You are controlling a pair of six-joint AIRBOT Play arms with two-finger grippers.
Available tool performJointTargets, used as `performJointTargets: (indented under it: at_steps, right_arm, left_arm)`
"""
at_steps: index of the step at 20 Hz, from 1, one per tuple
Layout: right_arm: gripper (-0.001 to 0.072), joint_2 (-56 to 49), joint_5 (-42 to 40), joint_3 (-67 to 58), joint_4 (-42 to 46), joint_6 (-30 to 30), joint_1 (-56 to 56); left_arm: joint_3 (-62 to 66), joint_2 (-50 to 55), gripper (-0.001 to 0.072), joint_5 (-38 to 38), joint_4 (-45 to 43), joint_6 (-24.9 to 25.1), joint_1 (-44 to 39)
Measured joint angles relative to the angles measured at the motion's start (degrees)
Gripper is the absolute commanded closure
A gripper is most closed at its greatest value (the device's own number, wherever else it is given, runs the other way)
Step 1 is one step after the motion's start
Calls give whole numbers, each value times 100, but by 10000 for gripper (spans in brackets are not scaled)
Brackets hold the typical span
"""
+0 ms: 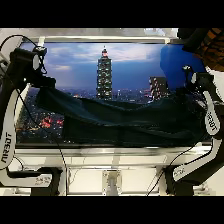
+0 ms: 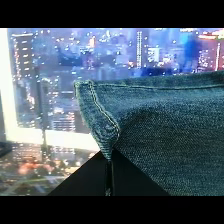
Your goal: Fold the clothes and pants, and hang the long-sleeved shirts on hangers.
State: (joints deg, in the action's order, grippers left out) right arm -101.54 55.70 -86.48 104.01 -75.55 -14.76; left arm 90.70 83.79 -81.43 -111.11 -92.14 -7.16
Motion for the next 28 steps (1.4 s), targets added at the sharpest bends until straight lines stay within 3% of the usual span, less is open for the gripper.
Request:
performJointTargets:
  at_steps: [1, 3, 7, 8, 11, 12, 14, 15, 16, 19, 20, 24, 28]
  right_arm:
    - [301, -28, 20, -37, 17, 72, 0]
    - [447, -96, 162, -85, -9, 249, 0]
    - [454, -227, 551, -122, -140, 470, 0]
    - [421, -240, 614, -129, -197, 511, 0]
    - [202, -264, 804, -136, -323, 627, 0]
    - [162, -267, 859, -136, -352, 660, 0]
    - [166, -275, 927, -136, -409, 713, 0]
    - [181, -275, 925, -136, -424, 730, 0]
    - [257, -286, 922, -136, -439, 741, 0]
    - [656, -372, 894, -133, -568, 748, 0]
    - [692, -402, 892, -129, -645, 756, 0]
    - [695, -457, 793, -297, -822, 732, 0]
    - [695, -334, 120, -938, -896, -35, 0]
  left_arm:
    - [0, 48, 689, 7, 37, 0, 0]
    - [0, 146, 688, 42, 153, 26, 0]
    - [-2, 319, 688, 59, 422, 177, 0]
    - [-2, 343, 688, 59, 463, 203, 0]
    - [-2, 385, 688, 63, 540, 225, 0]
    - [-2, 396, 688, 63, 549, 234, 0]
    - [-4, 404, 688, 63, 586, 240, 0]
    - [-2, 407, 688, 63, 597, 251, 0]
    - [-4, 409, 688, 63, 603, 254, 0]
    - [-2, 411, 688, 63, 619, 254, 0]
    - [-2, 411, 688, 63, 621, 254, 0]
    - [-2, 391, 689, 151, 623, 254, -13]
    - [-4, 278, 689, 905, 621, -35, -31]
